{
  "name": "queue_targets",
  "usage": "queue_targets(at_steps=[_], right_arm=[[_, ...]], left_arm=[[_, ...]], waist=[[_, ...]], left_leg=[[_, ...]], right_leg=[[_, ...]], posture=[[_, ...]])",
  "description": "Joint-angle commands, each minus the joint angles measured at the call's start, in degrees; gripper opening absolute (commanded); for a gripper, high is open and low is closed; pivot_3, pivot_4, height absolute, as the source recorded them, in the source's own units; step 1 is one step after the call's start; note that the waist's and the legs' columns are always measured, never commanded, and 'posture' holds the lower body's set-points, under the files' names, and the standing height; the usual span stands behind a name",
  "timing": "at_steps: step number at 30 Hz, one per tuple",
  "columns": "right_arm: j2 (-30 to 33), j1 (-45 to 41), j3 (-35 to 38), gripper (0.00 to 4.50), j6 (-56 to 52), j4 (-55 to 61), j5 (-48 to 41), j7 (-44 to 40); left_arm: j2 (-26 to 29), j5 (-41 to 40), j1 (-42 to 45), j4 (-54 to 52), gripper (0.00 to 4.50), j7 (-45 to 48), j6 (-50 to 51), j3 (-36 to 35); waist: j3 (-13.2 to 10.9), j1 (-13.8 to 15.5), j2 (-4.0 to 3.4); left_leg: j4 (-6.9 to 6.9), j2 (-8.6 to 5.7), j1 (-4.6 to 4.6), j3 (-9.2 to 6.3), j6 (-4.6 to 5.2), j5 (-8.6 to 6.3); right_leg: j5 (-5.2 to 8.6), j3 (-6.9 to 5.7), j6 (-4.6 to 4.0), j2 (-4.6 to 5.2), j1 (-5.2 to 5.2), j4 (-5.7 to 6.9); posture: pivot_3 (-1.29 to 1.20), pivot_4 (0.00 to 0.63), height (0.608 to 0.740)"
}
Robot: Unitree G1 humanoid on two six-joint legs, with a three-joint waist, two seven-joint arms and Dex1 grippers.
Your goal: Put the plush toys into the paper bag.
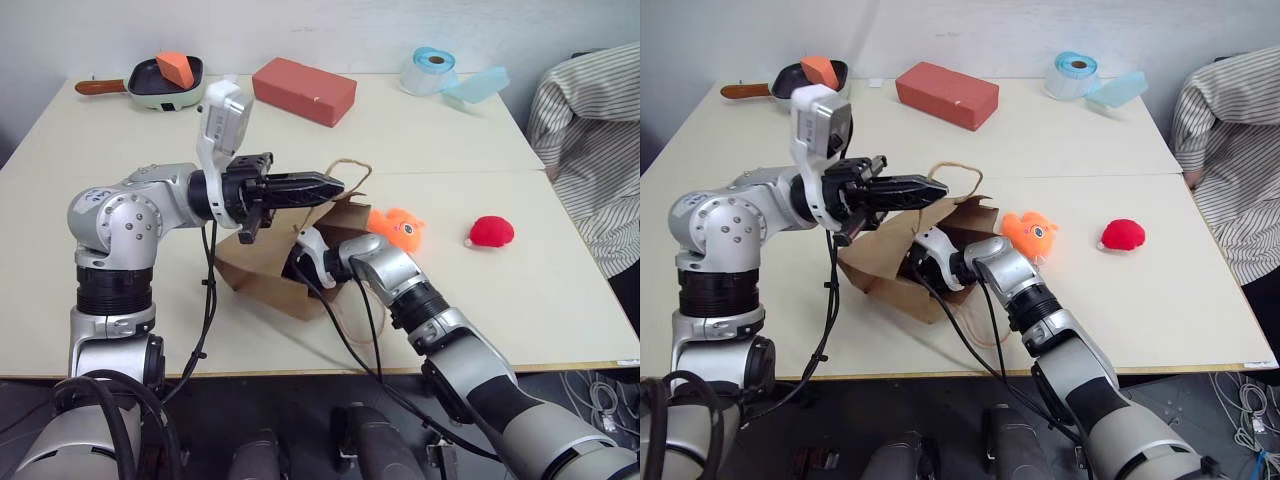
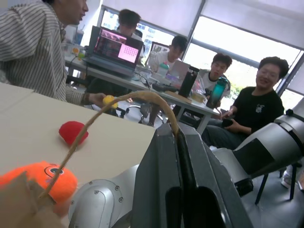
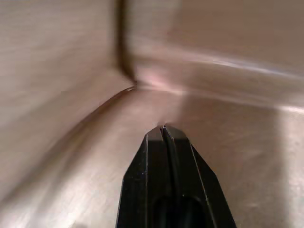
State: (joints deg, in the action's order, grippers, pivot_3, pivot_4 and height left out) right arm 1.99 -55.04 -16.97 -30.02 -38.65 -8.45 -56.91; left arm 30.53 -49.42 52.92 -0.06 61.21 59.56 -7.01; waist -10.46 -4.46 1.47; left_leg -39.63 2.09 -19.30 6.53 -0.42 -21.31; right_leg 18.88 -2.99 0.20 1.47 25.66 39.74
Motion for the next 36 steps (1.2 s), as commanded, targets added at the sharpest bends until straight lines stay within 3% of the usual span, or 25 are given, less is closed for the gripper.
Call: queue_targets(at_steps=[1, 8, 14, 20, 26, 29, 32, 36], right_arm=[[-2.12, 0.52, 2.77, 0.04, -2.96, -0.58, -1.02, 4.18], [-1.38, 2.71, -0.74, 0.04, -1.75, -1.63, 3.9, 6.18], [-0.31, 4.65, -1.5, 0.04, -0.34, 3.5, 4.68, 6.04], [4.49, 10.05, -1.72, 0.04, -1.67, 21.18, 3.37, 5.43], [11.33, 15.72, 3.41, 0.04, -13.79, 42.49, -3.6, 5.44], [15.22, 19.54, 6.35, 0.58, -18.97, 51.49, -6.78, 6.15], [19.84, 26.46, 17.79, 1.6, -27.83, 63.88, -15.11, 6.97], [22.96, 30.52, 29.18, 2.93, -34.38, 69.69, -22.49, 9.64]], left_arm=[[0.76, -2.92, 1.61, -1.06, 0.0, -1.37, 0.66, -3.15], [2.4, -3.74, 6.19, 4.25, 0.0, -3.8, 0.91, -6.79], [4.26, -0.95, 1.76, 1.82, 0.0, -3.11, -1.38, -4.23], [4.18, 0.88, -2.25, 0.48, 0.0, -2.97, -4.05, -1.79], [4.28, 1.41, -2.45, 0.56, 0.0, -1.58, -5.06, -0.16], [4.36, 1.61, -2.38, 0.87, 0.0, -1.03, -5.35, 0.41], [4.55, 1.61, -1.99, 1.19, 0.0, -0.28, -5.48, 0.95], [4.88, 1.56, -1.88, 1.06, 0.0, 0.39, -5.38, 1.3]], waist=[[0.0, -0.25, 0.0], [0.0, -0.42, 0.0], [0.01, -0.29, 0.0], [0.0, 0.19, 0.0], [0.0, 0.46, 0.0], [0.0, 0.66, 0.0], [0.0, 1.65, 0.0], [0.0, 1.97, 0.0]], left_leg=[[0.0, 0.0, 0.0, 0.0, 0.0, 0.0], [-0.06, 0.0, 0.09, 0.02, -0.04, 0.02], [-0.05, 0.0, 0.1, 0.02, -0.05, 0.01], [0.02, 0.0, 0.0, -0.06, -0.05, 0.01], [0.09, -0.01, 0.0, -0.07, -0.07, 0.0], [0.12, -0.01, 0.02, -0.07, -0.09, -0.01], [0.21, -0.01, 0.0, -0.08, -0.08, -0.01], [0.34, -0.05, 0.0, -0.08, -0.07, -0.01]], right_leg=[[0.0, 0.0, 0.0, 0.0, 0.0, 0.0], [0.0, 0.02, 0.0, 0.0, -0.05, -0.08], [0.0, 0.02, 0.0, 0.0, -0.07, -0.09], [0.0, 0.0, 0.0, 0.0, -0.05, -0.17], [0.0, -0.01, 0.0, -0.02, -0.03, -0.23], [0.0, -0.01, 0.0, -0.02, -0.02, -0.28], [0.0, -0.01, 0.0, -0.02, -0.03, -0.36], [0.0, -0.01, 0.0, -0.02, -0.05, -0.59]], posture=[[0.0, 0.15, 0.74], [0.0, 0.15, 0.74], [0.0, 0.15, 0.74], [0.0, 0.15, 0.74], [0.0, 0.15, 0.74], [0.0, 0.15, 0.74], [0.0, 0.15, 0.74], [0.0, 0.15, 0.74]])
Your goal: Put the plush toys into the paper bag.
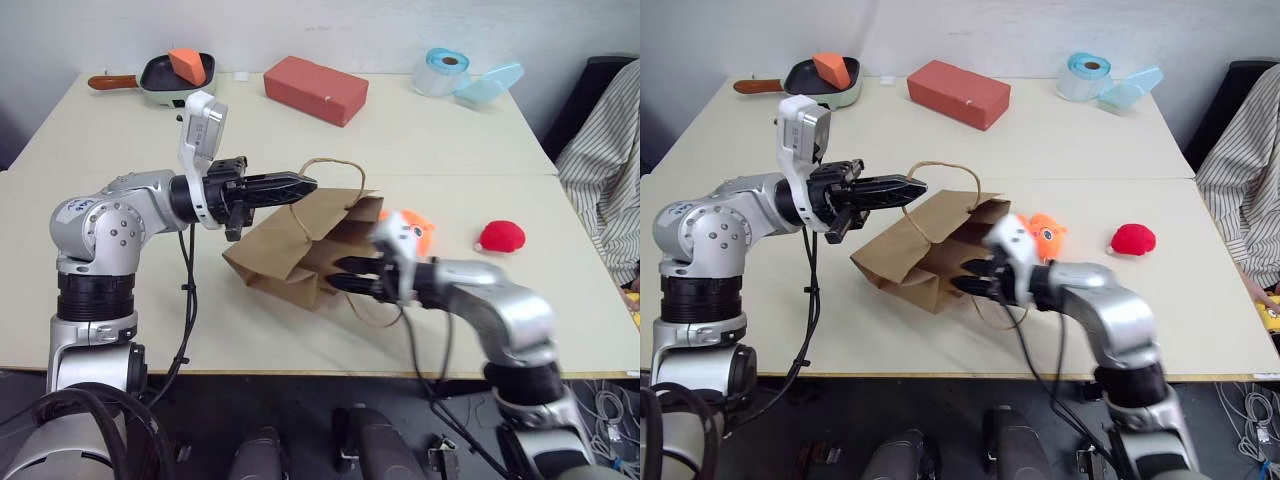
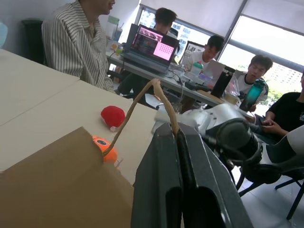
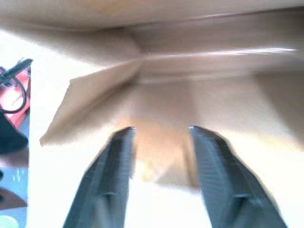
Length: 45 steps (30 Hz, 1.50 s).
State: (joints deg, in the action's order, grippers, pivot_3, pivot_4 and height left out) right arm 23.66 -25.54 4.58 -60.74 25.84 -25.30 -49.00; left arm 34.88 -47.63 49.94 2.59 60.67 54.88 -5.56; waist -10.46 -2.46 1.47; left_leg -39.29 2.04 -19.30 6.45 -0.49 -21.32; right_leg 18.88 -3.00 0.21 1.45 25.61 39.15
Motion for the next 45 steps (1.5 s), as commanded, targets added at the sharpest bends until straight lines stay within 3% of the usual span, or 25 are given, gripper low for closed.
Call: queue_targets(at_steps=[1, 3, 5, 8, 11, 14, 17, 24, 28, 30, 34, 36, 38, 41, 45], right_arm=[[2.01, 1.16, 11.82, 3.28, -4.58, 4.6, -6.37, 3.3], [2.52, -0.55, 16.94, 3.95, -4.6, 0.73, -5.72, 7.94], [2.78, -1.94, 16.46, 4.47, -2.15, -3.33, -2.9, 12.37], [3.18, -2.65, 11.46, 4.47, 4.25, -9.89, 3.28, 17.56], [-0.47, -3.82, 8.07, 4.47, 9.91, -18.95, 6.12, 20.92], [-4.48, -4.62, 7.07, 4.47, 10.04, -23.77, 5.47, 22.81], [-9.68, -4.61, 9.4, 4.47, 11.58, -30.55, 6.83, 30.3], [-12.55, 1.07, 10.98, 2.15, 13.08, -20.31, 0.55, 29.32], [-9.69, 4.18, 15.7, 0.8, 12.08, -11.84, -2.39, 31.35], [-5.86, 6.78, 21.17, 0.23, 7.81, -3.43, -8.8, 29.86], [2.78, 10.91, 30.91, 0.06, -0.62, 9.25, -30.79, 25.01], [7.45, 13.73, 31.29, 0.06, -3.96, 12.34, -39.7, 23.48], [10.94, 14.59, 26.04, 0.06, -6.65, 13.52, -39.32, 25.58], [10.58, 11.64, 17.29, 0.06, -7.13, 12.5, -35.89, 30.85], [11.12, 9.85, 7.02, 0.06, -5.72, 13.31, -32.87, 29.42]], left_arm=[[0.71, -0.07, 1.07, -1.64, 0.0, 1.15, -0.7, 0.0], [0.9, 0.27, 1.06, -1.54, 0.0, 1.41, -0.81, 0.25], [0.93, 0.44, 1.03, -1.48, 0.0, 1.53, -0.84, 0.29], [0.93, 0.58, 1.01, -1.43, 0.0, 1.6, -0.77, 0.23], [0.84, 0.76, 0.94, -1.47, 0.0, 1.47, -0.9, 0.24], [1.01, 1.48, 1.1, -1.31, 0.0, 1.89, -1.57, 0.8], [0.97, 1.87, 1.38, -0.69, 0.0, 2.12, -2.1, 1.08], [0.82, 2.71, 1.97, 0.68, 0.0, 2.14, -2.92, 1.01], [0.94, 4.51, 1.66, 0.95, 0.0, 2.8, -4.55, 2.18], [0.87, 4.67, 1.9, 1.07, 0.0, 3.29, -4.62, 2.41], [0.09, 4.49, 2.73, 1.45, 0.0, 3.67, -4.41, 2.35], [-0.49, 4.4, 3.0, 1.42, 0.0, 3.73, -4.29, 2.49], [-1.01, 4.39, 3.28, 1.36, 0.0, 3.9, -4.27, 2.73], [-1.76, 4.36, 4.03, 1.86, 0.0, 4.15, -4.31, 3.04], [-2.99, 5.06, 5.17, 3.2, 0.0, 4.64, -4.74, 3.9]], waist=[[0.0, 0.0, 0.0], [0.0, 0.04, 0.0], [0.0, -0.16, 0.0], [0.0, -0.49, 0.0], [-0.01, -0.67, -0.01], [-0.02, -0.75, -0.04], [-0.01, -0.93, -0.03], [0.01, -0.64, 0.02], [0.0, -0.35, -0.01], [-0.03, 0.05, -0.06], [-0.07, 0.66, -0.13], [-0.07, 0.52, -0.12], [-0.07, 0.4, -0.11], [-0.07, 0.05, -0.11], [-0.07, 0.46, -0.11]], left_leg=[[0.02, 0.0, 0.02, 0.0, 0.0, 0.0], [0.06, 0.0, 0.05, -0.01, -0.01, 0.01], [0.06, -0.03, 0.05, 0.03, 0.0, 0.01], [0.11, -0.04, 0.08, 0.05, -0.02, 0.04], [0.15, -0.04, 0.07, 0.06, -0.04, 0.08], [0.16, -0.04, 0.07, 0.08, -0.05, 0.1], [0.14, -0.03, 0.08, 0.09, -0.04, 0.12], [0.14, -0.04, 0.12, 0.06, -0.02, 0.12], [0.15, -0.04, 0.09, 0.05, -0.02, 0.12], [0.16, -0.04, 0.05, 0.05, -0.02, 0.12], [0.28, -0.03, 0.04, 0.04, -0.02, 0.12], [0.31, -0.01, 0.08, 0.03, -0.02, 0.12], [0.32, 0.0, 0.13, 0.03, -0.03, 0.12], [0.24, -0.01, 0.13, 0.05, -0.02, 0.12], [0.27, -0.03, 0.1, 0.03, -0.03, 0.13]], right_leg=[[0.0, 0.0, 0.0, 0.0, 0.0, 0.01], [0.0, 0.0, 0.0, -0.01, 0.0, 0.03], [0.0, 0.03, 0.0, -0.01, 0.0, 0.03], [0.0, 0.06, 0.0, -0.01, 0.01, 0.03], [0.0, 0.06, -0.01, -0.02, 0.02, 0.03], [0.0, 0.07, -0.01, -0.03, 0.04, 0.05], [0.0, 0.09, -0.01, -0.02, 0.04, 0.08], [0.0, 0.11, 0.0, -0.01, -0.04, 0.06], [0.0, 0.09, 0.0, -0.01, -0.02, 0.04], [0.0, 0.09, 0.0, 0.0, -0.01, 0.01], [0.0, 0.07, 0.0, -0.03, 0.01, -0.1], [0.0, 0.06, 0.0, -0.06, -0.01, -0.11], [0.0, 0.06, 0.0, -0.06, -0.06, -0.1], [0.0, 0.11, 0.01, -0.06, -0.08, -0.06], [0.0, 0.1, 0.01, -0.06, -0.04, -0.08]], posture=[[0.0, 0.15, 0.74], [0.0, 0.15, 0.74], [0.0, 0.15, 0.74], [0.0, 0.15, 0.74], [0.0, 0.15, 0.74], [0.0, 0.15, 0.74], [0.0, 0.15, 0.74], [0.0, 0.15, 0.74], [0.0, 0.15, 0.74], [0.0, 0.15, 0.74], [0.0, 0.15, 0.74], [0.0, 0.15, 0.74], [0.0, 0.15, 0.74], [0.0, 0.15, 0.74], [0.0, 0.15, 0.74]])
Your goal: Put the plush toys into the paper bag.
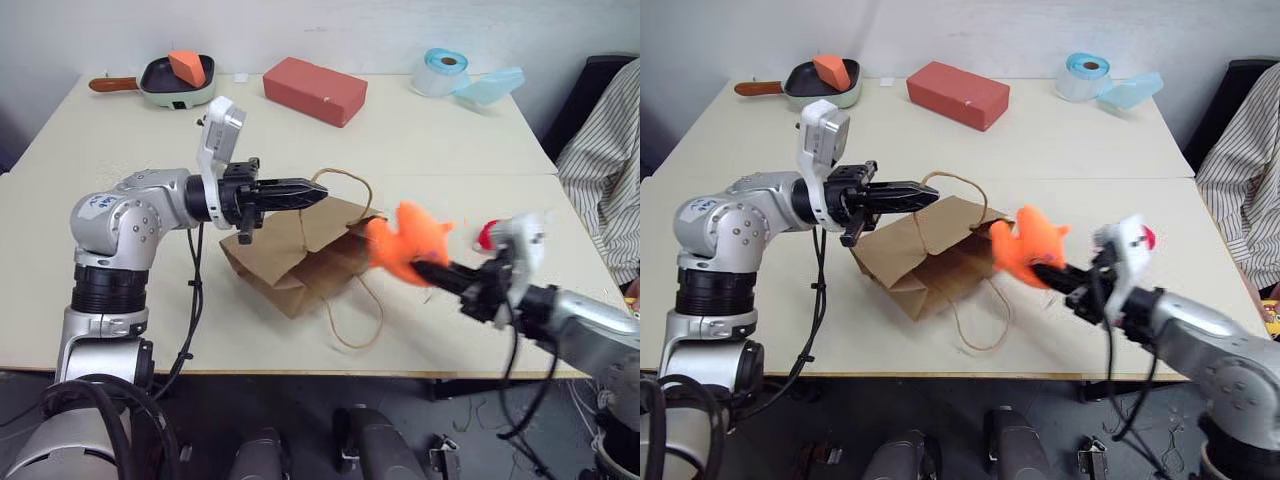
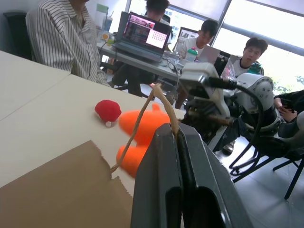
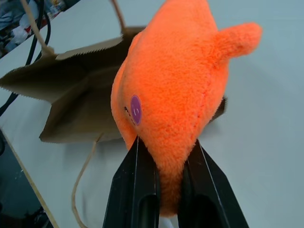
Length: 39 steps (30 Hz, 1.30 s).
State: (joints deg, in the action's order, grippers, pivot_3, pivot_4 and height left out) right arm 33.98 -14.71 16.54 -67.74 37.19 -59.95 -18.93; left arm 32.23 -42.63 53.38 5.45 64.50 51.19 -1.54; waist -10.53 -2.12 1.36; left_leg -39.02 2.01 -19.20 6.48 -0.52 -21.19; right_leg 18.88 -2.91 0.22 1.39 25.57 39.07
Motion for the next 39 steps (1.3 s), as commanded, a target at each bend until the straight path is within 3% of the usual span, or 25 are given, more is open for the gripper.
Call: queue_targets(at_steps=[1, 8, 15, 20, 27, 34, 39], right_arm=[[0.52, -1.3, -6.71, 0.06, 1.71, 1.87, 2.52, -0.64], [-0.33, -11.16, -19.21, 0.06, 3.51, -3.47, 9.54, -3.6], [-4.17, -21.68, -29.2, 0.06, 9.84, -20.44, 19.87, -10.54], [-7.2, -26.25, -31.33, 0.06, 13.74, -29.61, 25.08, -14.55], [-16.64, -33.52, -26.49, 0.06, 14.96, -40.34, 25.42, -15.34], [-23.53, -33.11, -29.32, 0.06, 23.3, -51.35, 34.21, -13.54], [-24.92, -32.05, -30.46, 1.72, 25.96, -54.49, 39.12, -13.46]], left_arm=[[-0.66, 0.05, 1.84, 0.49, 0.0, 0.96, -1.06, -0.01], [-2.47, -0.52, 2.63, 1.2, 0.0, 2.86, -0.46, 0.91], [-2.26, -0.8, 0.46, -0.56, 0.0, 4.71, 0.17, 1.89], [-2.05, -1.48, 1.36, -0.37, 0.0, 5.47, 1.1, 1.56], [-1.47, -3.35, 2.12, -1.24, 0.0, 5.47, 3.68, 0.5], [-1.01, -3.23, 2.13, -0.43, 0.0, 4.85, 3.87, -0.23], [-0.24, -3.16, 1.95, 0.67, 0.0, 4.74, 4.09, -0.57]], waist=[[0.0, 0.3, 0.0], [0.0, 0.37, 0.0], [0.0, 0.29, 0.0], [0.0, 0.24, 0.0], [0.0, -0.55, 0.0], [0.0, -1.23, 0.0], [0.0, -1.27, 0.0]], left_leg=[[0.04, 0.0, -0.01, 0.0, 0.0, 0.0], [-0.05, 0.0, -0.07, -0.03, 0.02, -0.01], [-0.04, 0.0, -0.08, -0.06, 0.02, 0.0], [-0.05, 0.0, -0.14, -0.06, 0.04, 0.0], [-0.05, 0.03, -0.12, -0.08, 0.04, 0.01], [-0.06, 0.02, -0.13, -0.09, 0.04, 0.01], [-0.06, 0.02, -0.12, -0.09, 0.03, 0.01]], right_leg=[[0.0, -0.01, 0.0, 0.0, 0.01, -0.05], [0.0, -0.06, 0.01, 0.01, 0.01, -0.09], [0.01, -0.1, 0.01, 0.01, 0.02, -0.1], [0.0, -0.1, 0.01, 0.02, 0.06, -0.1], [0.0, -0.13, 0.01, 0.02, 0.07, -0.03], [0.0, -0.13, 0.01, 0.04, 0.07, 0.0], [0.0, -0.13, 0.01, 0.04, 0.07, 0.03]], posture=[[0.0, 0.15, 0.74], [0.0, 0.15, 0.74], [0.0, 0.15, 0.74], [0.0, 0.15, 0.74], [0.0, 0.15, 0.74], [0.0, 0.15, 0.74], [0.0, 0.15, 0.74]])
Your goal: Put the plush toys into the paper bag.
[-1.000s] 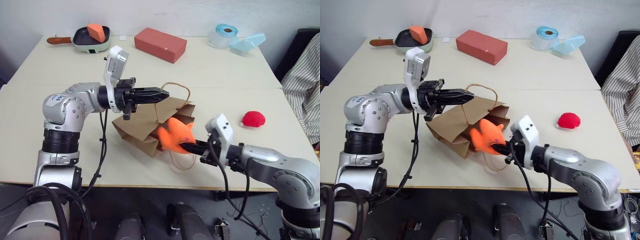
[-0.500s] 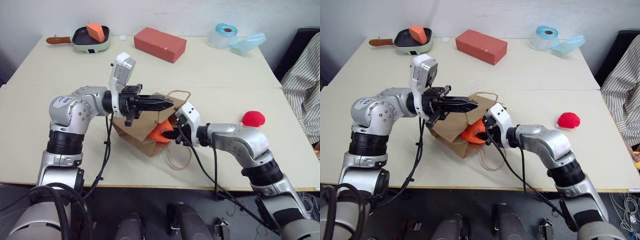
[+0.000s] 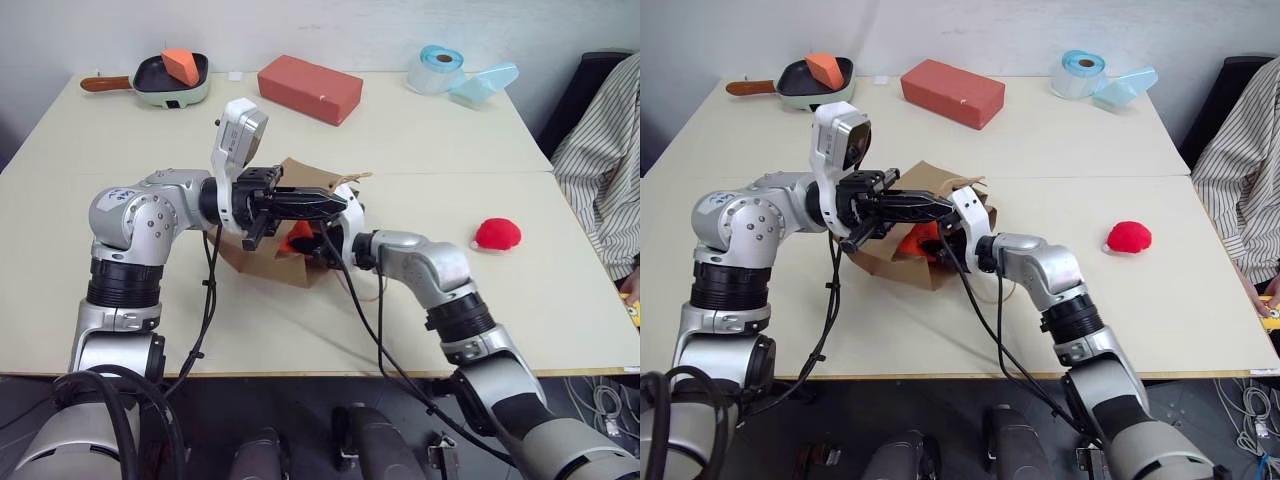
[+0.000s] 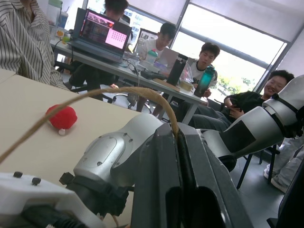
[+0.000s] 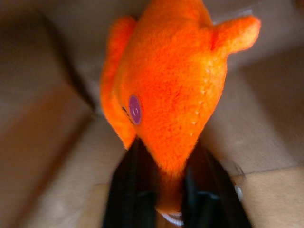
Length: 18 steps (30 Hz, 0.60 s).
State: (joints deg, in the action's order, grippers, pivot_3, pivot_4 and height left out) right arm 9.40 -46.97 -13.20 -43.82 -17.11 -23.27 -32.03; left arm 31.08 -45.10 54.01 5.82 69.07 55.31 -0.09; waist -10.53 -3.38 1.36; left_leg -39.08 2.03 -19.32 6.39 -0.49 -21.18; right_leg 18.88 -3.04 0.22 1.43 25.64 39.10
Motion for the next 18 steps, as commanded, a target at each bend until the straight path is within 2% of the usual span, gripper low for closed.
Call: queue_targets(at_steps=[1, 4, 8, 10, 14, 16, 18], right_arm=[[-0.6, 0.27, -0.75, 2.06, 2.33, -0.66, 2.98, -0.54], [-1.55, 0.96, 1.58, 3.03, 1.05, 1.82, 1.67, -0.51], [1.89, 6.36, 7.1, 4.47, -5.69, 18.23, -4.02, -0.41], [5.48, 10.03, 11.65, 4.47, -11.72, 29.09, -8.35, 0.49], [13.53, 20.31, 26.38, 4.47, -23.71, 49.15, -19.55, 3.34], [18.27, 25.23, 34.77, 4.47, -27.39, 53.91, -23.35, 3.72], [23.0, 28.51, 42.14, 4.47, -28.42, 53.14, -21.61, 5.98]], left_arm=[[0.94, -0.51, 1.31, 0.85, 0.0, 0.09, -0.11, -1.92], [1.97, 0.13, 0.66, 1.18, 0.0, 0.85, -0.39, -1.38], [3.27, 0.51, -0.02, 1.47, 0.0, 0.62, -0.25, -2.01], [3.49, -0.27, 0.62, 1.75, 0.0, -0.12, 0.61, -2.96], [4.2, -1.23, 0.77, 0.74, 0.0, -0.48, 2.2, -3.66], [5.11, -0.95, 0.29, -0.56, 0.0, 0.11, 2.15, -3.15], [5.47, -1.33, 0.55, -0.99, 0.0, -0.2, 2.37, -3.81]], waist=[[0.0, -0.03, 0.0], [0.0, -0.06, 0.0], [0.0, 0.25, 0.0], [0.0, 0.47, 0.0], [0.0, 1.7, 0.0], [0.0, 1.86, 0.0], [0.0, 1.76, 0.01]], left_leg=[[0.0, 0.0, 0.0, 0.01, 0.0, 0.0], [-0.01, 0.0, 0.01, 0.01, 0.0, 0.0], [0.02, 0.0, -0.03, -0.03, -0.01, 0.0], [0.01, 0.0, -0.13, -0.09, 0.01, 0.0], [0.04, -0.02, -0.31, -0.38, 0.04, -0.02], [0.03, -0.03, -0.41, -0.54, 0.03, -0.03], [0.02, -0.06, -0.43, -0.58, 0.03, -0.03]], right_leg=[[0.0, 0.01, 0.0, 0.0, 0.0, -0.01], [0.0, 0.01, 0.0, 0.0, 0.0, 0.02], [0.0, 0.0, 0.0, 0.0, 0.02, 0.06], [0.0, 0.0, 0.0, 0.01, 0.02, 0.09], [0.0, -0.04, 0.01, 0.01, 0.02, -0.09], [0.01, -0.04, 0.02, -0.02, 0.02, -0.17], [0.01, -0.04, 0.03, -0.02, 0.0, -0.2]], posture=[[0.0, 0.15, 0.74], [0.0, 0.15, 0.74], [0.0, 0.15, 0.74], [0.0, 0.15, 0.74], [0.0, 0.15, 0.74], [0.0, 0.15, 0.74], [0.0, 0.15, 0.74]])
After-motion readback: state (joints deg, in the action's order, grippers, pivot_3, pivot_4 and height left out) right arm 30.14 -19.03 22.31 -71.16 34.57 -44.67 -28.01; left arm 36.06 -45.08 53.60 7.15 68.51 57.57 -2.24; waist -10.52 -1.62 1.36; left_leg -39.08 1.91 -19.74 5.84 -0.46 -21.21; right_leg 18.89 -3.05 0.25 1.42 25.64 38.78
